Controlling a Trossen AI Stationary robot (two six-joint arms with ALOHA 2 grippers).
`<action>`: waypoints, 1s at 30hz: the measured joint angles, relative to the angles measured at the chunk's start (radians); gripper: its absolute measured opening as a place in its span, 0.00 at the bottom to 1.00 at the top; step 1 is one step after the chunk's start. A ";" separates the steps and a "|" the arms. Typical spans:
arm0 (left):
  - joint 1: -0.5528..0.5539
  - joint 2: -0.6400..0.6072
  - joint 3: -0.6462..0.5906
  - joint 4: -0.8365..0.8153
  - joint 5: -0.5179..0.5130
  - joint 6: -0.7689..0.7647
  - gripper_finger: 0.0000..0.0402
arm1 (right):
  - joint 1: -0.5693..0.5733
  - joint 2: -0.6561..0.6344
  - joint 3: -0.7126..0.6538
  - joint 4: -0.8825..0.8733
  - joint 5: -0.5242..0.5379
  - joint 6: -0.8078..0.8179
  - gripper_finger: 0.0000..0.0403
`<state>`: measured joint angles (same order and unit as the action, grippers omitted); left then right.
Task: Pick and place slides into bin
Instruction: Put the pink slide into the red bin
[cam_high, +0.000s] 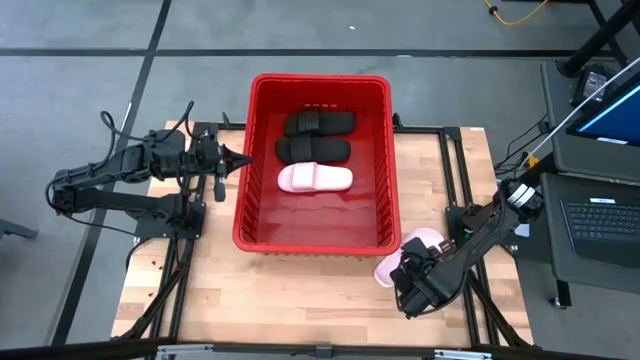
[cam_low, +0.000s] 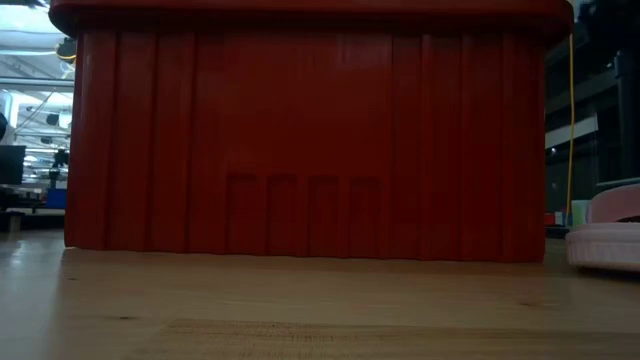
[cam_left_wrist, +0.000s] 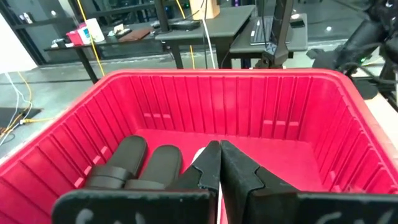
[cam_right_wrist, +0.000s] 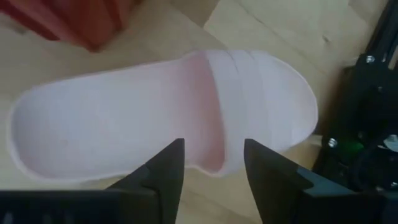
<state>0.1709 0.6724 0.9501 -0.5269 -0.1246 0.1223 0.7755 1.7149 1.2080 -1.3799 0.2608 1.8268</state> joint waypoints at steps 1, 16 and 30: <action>0.000 0.000 0.000 0.002 0.000 0.001 0.00 | -0.002 0.000 -0.010 0.009 0.000 -0.003 0.41; 0.000 0.000 0.000 0.023 0.000 0.003 0.00 | -0.040 0.000 -0.130 0.100 0.000 -0.064 0.40; 0.000 0.000 0.000 0.037 0.000 0.003 0.00 | -0.041 0.000 -0.150 0.046 -0.027 -0.065 0.34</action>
<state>0.1710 0.6724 0.9501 -0.4894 -0.1246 0.1257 0.7341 1.7145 1.0576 -1.3342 0.2337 1.7622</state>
